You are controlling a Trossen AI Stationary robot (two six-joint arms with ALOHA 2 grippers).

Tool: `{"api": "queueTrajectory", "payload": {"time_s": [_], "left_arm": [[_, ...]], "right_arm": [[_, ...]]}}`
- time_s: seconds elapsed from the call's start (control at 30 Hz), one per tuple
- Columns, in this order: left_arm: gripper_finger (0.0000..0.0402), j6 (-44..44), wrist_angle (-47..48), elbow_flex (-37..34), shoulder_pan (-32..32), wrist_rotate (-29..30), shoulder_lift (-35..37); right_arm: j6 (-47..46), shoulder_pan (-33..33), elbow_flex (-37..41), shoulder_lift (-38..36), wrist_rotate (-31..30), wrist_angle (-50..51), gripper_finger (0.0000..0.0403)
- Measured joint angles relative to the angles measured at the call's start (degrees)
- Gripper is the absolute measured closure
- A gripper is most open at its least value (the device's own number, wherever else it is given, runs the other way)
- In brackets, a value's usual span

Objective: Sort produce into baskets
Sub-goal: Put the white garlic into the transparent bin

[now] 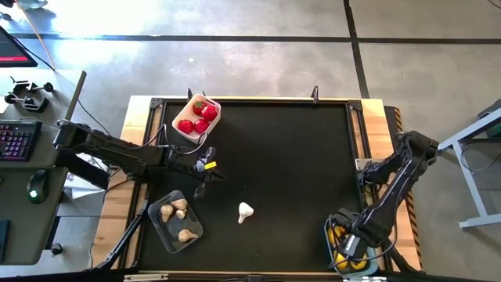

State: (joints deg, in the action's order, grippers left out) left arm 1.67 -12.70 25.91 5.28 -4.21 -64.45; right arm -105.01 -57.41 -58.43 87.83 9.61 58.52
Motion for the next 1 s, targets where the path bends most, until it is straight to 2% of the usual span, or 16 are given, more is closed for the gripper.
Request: {"api": "queueTrajectory", "payload": {"time_s": [0.1, 0.2, 0.37, 0.43, 0.53, 0.67, 0.77, 0.9, 1.0], "left_arm": [[0.0397, 0.1, -3.1, 0.0, 0.0, 0.0, -2.0], [0.0401, 1.2, -7.2, 0.1, 0.0, -1.5, -5.3], [0.0401, 1.6, -7.5, 4.1, 0.1, -5.3, -11.2], [0.0401, 2.0, -6.5, 6.5, 0.2, -7.8, -13.4], [0.0401, 2.6, -4.5, 9.9, 0.8, -11.7, -16.7], [0.0397, 3.8, 0.4, 13.9, 2.3, -13.7, -19.9], [0.0380, 4.8, 6.6, 17.1, 3.7, -13.5, -21.4], [0.0339, 4.5, 12.1, 20.1, 6.3, -12.8, -22.4], [0.0299, 4.9, 11.2, 20.3, 8.4, -9.5, -23.0]], "right_arm": [[2.5, 1.0, -4.7, 0.0, -0.4, 6.2, 0.0134], [5.7, 2.8, -9.2, -0.1, -5.0, 12.7, 0.0170], [18.8, 8.3, -12.0, -0.1, -18.8, 15.7, 0.0277], [27.5, 10.9, -11.4, -0.1, -25.7, 13.7, 0.0329], [40.5, 15.9, -8.5, -0.1, -31.6, 8.6, 0.0390], [54.0, 23.1, -3.3, -0.1, -35.6, -3.6, 0.0378], [63.0, 27.8, 0.7, -0.1, -36.2, -14.8, 0.0377], [71.4, 32.5, 4.9, -0.1, -36.1, -24.9, 0.0397], [74.6, 34.9, 7.4, -0.1, -36.1, -28.7, 0.0399]]}}
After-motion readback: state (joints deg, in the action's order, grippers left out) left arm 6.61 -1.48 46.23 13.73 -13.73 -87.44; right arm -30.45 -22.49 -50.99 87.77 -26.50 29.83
